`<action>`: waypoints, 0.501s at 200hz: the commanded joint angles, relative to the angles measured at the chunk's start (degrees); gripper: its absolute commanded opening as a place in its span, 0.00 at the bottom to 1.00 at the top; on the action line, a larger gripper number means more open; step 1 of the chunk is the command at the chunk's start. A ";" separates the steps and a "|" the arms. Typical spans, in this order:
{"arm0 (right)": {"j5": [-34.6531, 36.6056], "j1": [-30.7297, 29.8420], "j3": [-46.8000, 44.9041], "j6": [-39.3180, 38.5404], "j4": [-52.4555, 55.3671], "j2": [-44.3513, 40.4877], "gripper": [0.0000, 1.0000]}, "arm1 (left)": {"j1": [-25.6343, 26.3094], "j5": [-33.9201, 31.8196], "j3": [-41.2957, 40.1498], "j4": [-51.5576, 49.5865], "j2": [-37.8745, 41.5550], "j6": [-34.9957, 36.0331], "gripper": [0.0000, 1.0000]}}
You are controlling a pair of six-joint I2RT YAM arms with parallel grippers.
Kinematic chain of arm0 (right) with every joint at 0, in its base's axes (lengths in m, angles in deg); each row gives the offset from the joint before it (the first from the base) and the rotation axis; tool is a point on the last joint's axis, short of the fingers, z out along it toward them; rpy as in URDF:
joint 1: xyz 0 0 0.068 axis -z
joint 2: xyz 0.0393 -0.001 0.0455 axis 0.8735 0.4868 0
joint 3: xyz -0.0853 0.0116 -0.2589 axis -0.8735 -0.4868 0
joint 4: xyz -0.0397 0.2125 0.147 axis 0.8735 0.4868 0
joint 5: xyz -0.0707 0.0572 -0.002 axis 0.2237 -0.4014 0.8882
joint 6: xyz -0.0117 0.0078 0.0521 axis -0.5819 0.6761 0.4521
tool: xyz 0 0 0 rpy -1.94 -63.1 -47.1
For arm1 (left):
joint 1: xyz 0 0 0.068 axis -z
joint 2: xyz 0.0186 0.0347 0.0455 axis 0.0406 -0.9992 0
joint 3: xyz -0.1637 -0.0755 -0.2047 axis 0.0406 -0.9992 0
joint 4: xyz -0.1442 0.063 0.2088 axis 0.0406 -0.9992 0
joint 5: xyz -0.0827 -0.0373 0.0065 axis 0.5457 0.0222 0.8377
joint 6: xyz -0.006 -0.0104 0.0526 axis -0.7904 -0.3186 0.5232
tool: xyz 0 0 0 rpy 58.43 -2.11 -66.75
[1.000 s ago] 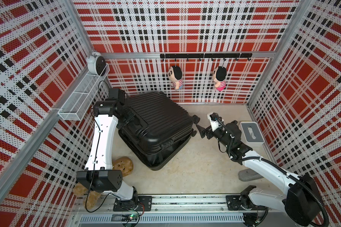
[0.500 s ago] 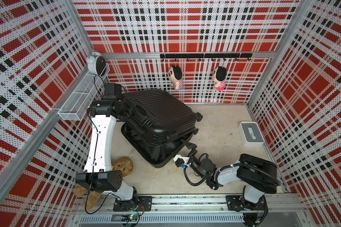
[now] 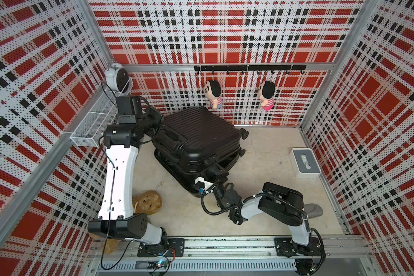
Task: Open the suitcase zippers
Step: Open the suitcase at the center of the board.
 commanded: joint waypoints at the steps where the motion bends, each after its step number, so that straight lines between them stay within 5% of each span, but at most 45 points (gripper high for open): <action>1: 5.50 1.27 5.37 -4.43 -9.71 -1.80 0.95 | -1.00 0.82 -1.47 2.11 1.35 0.11 0.00; 44: 6.29 2.20 9.11 -6.55 -9.78 -2.56 0.92 | -2.52 -1.67 -3.43 1.94 3.82 0.90 0.01; 100: 6.06 4.89 14.37 -8.15 -9.68 -0.57 0.92 | -8.30 -5.98 -23.70 5.32 14.63 1.95 0.07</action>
